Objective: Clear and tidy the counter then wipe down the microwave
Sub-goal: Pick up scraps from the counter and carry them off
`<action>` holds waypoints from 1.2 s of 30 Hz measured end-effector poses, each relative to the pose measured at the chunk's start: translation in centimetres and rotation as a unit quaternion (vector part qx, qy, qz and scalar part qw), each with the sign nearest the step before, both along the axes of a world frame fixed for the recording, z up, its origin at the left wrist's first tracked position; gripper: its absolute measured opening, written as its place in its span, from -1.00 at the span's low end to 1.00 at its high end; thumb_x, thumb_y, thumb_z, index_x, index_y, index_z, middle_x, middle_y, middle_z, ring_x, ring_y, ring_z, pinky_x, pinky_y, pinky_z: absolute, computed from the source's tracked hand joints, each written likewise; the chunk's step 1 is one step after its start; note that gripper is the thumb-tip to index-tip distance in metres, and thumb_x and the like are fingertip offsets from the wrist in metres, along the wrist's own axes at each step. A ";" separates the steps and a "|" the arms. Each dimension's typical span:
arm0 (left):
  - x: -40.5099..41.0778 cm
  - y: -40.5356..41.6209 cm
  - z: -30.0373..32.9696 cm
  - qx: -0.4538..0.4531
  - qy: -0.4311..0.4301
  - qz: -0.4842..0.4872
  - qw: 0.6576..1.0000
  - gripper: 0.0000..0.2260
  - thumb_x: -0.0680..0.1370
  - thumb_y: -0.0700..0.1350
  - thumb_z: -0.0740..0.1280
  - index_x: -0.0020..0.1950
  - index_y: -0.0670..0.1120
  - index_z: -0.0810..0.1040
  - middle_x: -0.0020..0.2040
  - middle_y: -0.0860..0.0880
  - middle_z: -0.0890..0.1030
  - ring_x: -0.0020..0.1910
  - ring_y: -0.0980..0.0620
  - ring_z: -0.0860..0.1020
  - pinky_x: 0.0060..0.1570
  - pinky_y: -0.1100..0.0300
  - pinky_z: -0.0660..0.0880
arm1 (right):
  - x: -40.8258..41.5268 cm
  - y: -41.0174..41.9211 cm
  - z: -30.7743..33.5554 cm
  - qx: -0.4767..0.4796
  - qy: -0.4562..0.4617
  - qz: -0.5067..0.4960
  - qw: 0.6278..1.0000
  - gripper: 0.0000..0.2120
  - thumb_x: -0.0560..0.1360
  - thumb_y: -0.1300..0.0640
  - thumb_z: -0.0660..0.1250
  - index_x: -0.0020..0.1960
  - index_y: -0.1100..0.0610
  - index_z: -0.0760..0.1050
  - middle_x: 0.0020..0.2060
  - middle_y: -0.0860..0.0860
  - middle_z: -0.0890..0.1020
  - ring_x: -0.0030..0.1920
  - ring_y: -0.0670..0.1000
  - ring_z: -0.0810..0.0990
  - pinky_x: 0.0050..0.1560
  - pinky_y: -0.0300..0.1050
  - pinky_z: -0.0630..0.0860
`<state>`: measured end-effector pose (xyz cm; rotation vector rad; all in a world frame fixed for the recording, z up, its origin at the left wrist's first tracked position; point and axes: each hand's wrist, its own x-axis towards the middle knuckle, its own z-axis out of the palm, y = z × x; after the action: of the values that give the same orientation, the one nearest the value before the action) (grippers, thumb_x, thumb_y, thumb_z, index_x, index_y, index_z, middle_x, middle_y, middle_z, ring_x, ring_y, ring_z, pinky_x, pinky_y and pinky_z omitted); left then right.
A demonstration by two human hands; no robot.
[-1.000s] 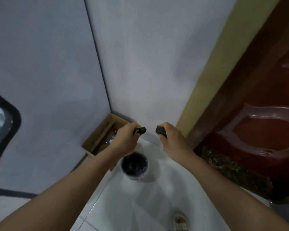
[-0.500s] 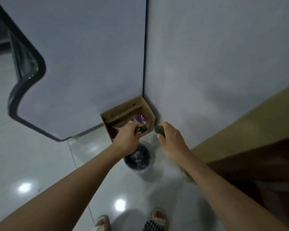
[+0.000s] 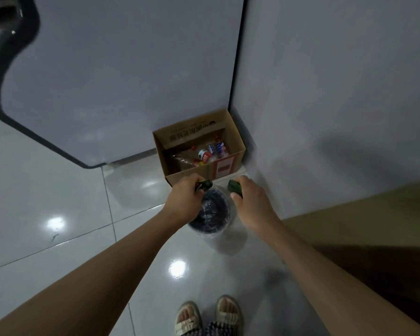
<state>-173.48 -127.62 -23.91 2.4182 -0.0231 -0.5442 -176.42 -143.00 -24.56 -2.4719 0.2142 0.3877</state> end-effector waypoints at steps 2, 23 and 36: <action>0.1 0.3 -3.6 0.007 0.012 0.004 1.000 -0.82 0.59 -0.20 0.21 0.16 -0.10 0.50 0.15 -0.13 0.55 0.12 -0.08 0.51 0.11 0.10 0.45 | 0.2 0.2 -3.4 -0.006 0.003 0.007 1.000 -0.74 0.59 0.15 0.18 0.27 0.15 0.34 0.18 0.08 0.49 0.19 0.08 0.47 0.10 -0.13 0.38; 2.2 2.0 -39.4 0.042 -0.017 0.023 0.999 -0.78 0.57 -0.25 0.19 0.19 -0.14 0.50 0.15 -0.15 0.56 0.11 -0.11 0.53 0.06 0.14 0.44 | 3.4 4.0 -38.3 -0.017 0.007 0.052 0.998 -0.78 0.57 0.20 0.22 0.20 0.15 0.37 0.12 0.10 0.47 0.12 0.12 0.47 0.07 -0.01 0.42; 2.7 2.7 -43.2 0.045 -0.003 -0.040 0.998 -0.50 0.51 -0.20 0.33 0.42 -0.07 0.28 0.37 -0.10 0.39 0.35 -0.07 0.37 0.32 0.08 0.34 | 3.2 3.7 -43.1 -0.041 0.045 0.112 0.992 -0.38 0.51 0.08 0.34 0.47 0.10 0.15 0.39 0.06 0.27 0.40 0.07 0.18 0.42 -0.05 0.21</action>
<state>-170.76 -124.93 -67.14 2.5159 -0.1005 -0.5854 -173.23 -139.32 -67.69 -2.5691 -0.0122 0.5976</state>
